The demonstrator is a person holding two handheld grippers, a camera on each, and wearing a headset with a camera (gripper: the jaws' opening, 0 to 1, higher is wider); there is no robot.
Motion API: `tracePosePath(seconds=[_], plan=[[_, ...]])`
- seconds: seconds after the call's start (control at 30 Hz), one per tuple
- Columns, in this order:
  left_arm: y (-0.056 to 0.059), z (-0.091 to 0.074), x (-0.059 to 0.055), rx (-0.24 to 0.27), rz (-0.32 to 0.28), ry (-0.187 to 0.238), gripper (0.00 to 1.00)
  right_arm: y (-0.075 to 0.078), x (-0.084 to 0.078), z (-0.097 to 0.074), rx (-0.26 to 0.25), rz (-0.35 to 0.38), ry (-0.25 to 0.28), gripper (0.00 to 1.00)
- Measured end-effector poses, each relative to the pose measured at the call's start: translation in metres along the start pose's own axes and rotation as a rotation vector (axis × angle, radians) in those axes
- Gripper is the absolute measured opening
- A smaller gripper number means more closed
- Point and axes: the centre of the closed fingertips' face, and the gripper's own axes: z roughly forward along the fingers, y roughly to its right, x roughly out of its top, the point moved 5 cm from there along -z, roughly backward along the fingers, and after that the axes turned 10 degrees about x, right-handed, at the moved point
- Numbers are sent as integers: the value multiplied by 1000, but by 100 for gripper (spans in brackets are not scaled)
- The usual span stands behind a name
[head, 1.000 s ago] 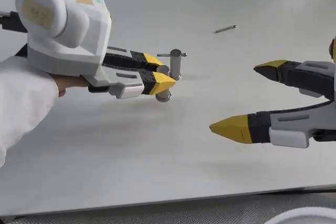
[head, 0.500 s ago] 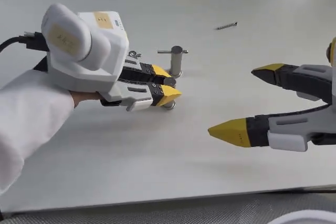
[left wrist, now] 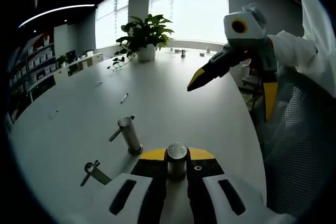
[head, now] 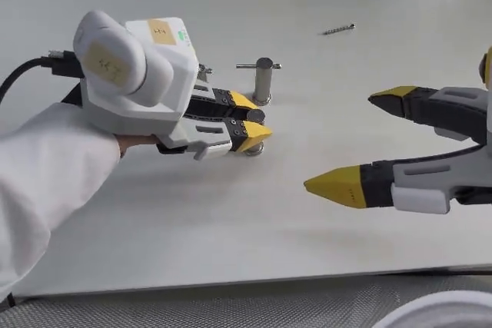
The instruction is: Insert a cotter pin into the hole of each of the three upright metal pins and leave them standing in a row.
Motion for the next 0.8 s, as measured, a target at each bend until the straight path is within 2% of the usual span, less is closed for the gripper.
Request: tracePosePath(seconds=[0.1,0.2,0.4,0.47,0.53,0.63,0.73,0.8], plan=[[2,-2,-1,11,-1,6,11,-1,0,0,1,0,1,87],[1,-1,-1,24,-31,10,12,-2,0,1,3,-2,-2,87],[2,-1,-4,14,-24,11,15,-3,2,1,3,-6,1,87],[3,-3,-6,9,-24,15,21,-2,2,0,1,-8,3,87],[4,-7,-5,-2,-33,36,28,-2,3,0,-1,-9,3,87],[4,-14,-8,-14,-98,32,42,-2,2,-1,-4,-10,3,87],[2,-23,-11,-10,-119,39,54,-3,2,-2,-4,-11,4,87],[2,-31,-11,-7,-159,54,59,-3,2,-3,-5,-11,3,87]])
